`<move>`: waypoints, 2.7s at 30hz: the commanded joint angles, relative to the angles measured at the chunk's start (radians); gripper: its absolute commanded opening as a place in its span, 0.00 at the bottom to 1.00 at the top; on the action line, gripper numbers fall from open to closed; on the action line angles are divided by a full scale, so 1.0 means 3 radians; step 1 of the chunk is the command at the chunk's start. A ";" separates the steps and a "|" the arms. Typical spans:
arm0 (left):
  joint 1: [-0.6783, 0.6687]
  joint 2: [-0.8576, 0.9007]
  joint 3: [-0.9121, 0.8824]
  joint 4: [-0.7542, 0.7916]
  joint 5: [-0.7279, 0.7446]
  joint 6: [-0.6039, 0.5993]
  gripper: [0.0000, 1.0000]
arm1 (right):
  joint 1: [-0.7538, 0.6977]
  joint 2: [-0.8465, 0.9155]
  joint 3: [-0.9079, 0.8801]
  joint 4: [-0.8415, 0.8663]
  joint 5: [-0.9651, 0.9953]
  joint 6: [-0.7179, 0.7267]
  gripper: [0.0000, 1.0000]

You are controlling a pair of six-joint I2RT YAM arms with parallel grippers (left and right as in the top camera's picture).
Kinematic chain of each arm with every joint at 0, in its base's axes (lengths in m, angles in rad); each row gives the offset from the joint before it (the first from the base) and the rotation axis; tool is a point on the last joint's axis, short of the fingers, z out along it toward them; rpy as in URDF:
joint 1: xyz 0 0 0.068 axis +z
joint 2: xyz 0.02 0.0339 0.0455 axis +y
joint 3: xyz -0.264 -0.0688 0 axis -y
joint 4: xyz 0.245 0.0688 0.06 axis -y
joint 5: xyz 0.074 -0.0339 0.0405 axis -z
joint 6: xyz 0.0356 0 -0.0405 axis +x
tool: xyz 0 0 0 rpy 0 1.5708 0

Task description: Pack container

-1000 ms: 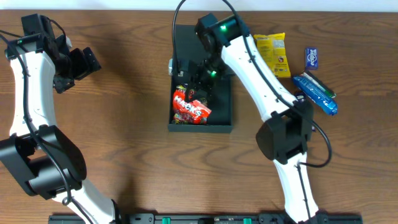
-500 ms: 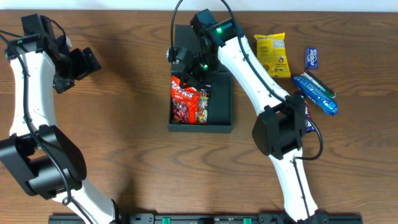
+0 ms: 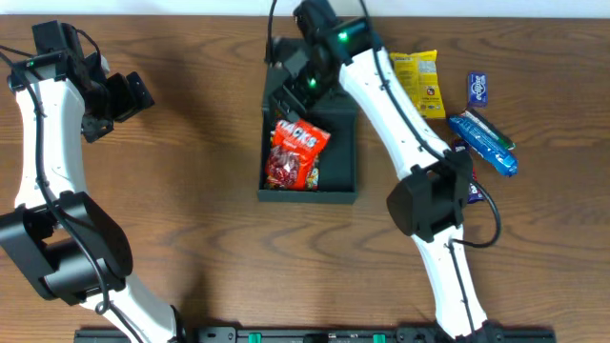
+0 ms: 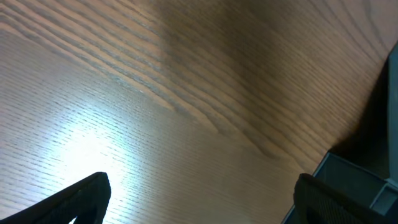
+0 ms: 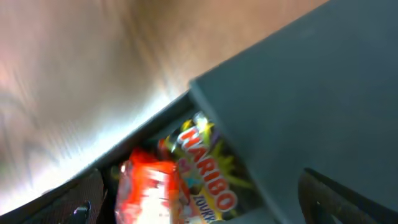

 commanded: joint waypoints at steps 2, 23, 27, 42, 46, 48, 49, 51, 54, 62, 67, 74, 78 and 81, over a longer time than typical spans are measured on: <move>-0.0006 -0.0045 0.0072 0.0001 -0.0028 0.0072 0.95 | -0.0061 -0.0003 0.0460 -0.0107 0.0319 0.0315 0.99; -0.0006 -0.0045 0.0072 0.0019 -0.0036 0.0072 0.96 | -0.0071 -0.0003 -0.0397 -0.1053 0.0609 0.1077 0.01; -0.0006 -0.0045 0.0071 0.0015 -0.0036 0.0089 0.95 | -0.0032 -0.0003 -0.0665 -0.1054 0.0752 0.1300 0.02; -0.0614 -0.0023 -0.0650 0.0476 0.0530 0.0046 0.06 | 0.0031 -0.0001 -0.1161 -0.0872 0.0762 0.1535 0.02; -0.0899 -0.0023 -0.0964 0.0730 0.0605 -0.0139 0.06 | 0.0031 -0.0001 -0.1244 -0.0867 0.0760 0.1573 0.02; -0.1043 -0.0023 -0.1119 0.0895 0.0610 -0.0275 0.06 | 0.0031 -0.0001 -0.1275 -0.0841 0.0762 0.1573 0.02; -0.1109 -0.0023 -0.1194 0.0983 0.0610 -0.0329 0.06 | 0.0031 -0.0001 -0.1277 -0.0823 0.0762 0.1573 0.01; -0.1214 -0.0023 -0.1306 0.1128 0.0614 -0.0450 0.06 | 0.0029 0.0000 -0.1277 -0.0774 0.0760 0.1596 0.01; -0.1345 -0.0022 -0.1437 0.1335 0.0715 -0.0627 0.06 | 0.0028 0.0000 -0.1277 -0.0745 0.0748 0.1640 0.01; -0.1509 0.0031 -0.1516 0.1474 0.0791 -0.0844 0.06 | 0.0038 0.0001 -0.1277 -0.0609 0.0462 0.1659 0.02; -0.1522 0.0092 -0.1517 0.1480 0.0885 -0.0855 0.06 | 0.0078 0.0001 -0.1277 -0.0562 0.0282 0.1631 0.02; -0.1522 0.0097 -0.1517 0.1502 0.0884 -0.0855 0.06 | 0.0184 0.0001 -0.1275 -0.0477 0.0006 0.1495 0.01; -0.1522 0.0106 -0.1516 0.1502 0.0877 -0.0855 0.06 | 0.0233 0.0001 -0.1275 -0.0472 -0.0239 0.1385 0.02; -0.1522 0.0123 -0.1516 0.1502 0.0872 -0.0855 0.06 | 0.0240 0.0001 -0.1274 -0.0472 -0.0055 0.1362 0.01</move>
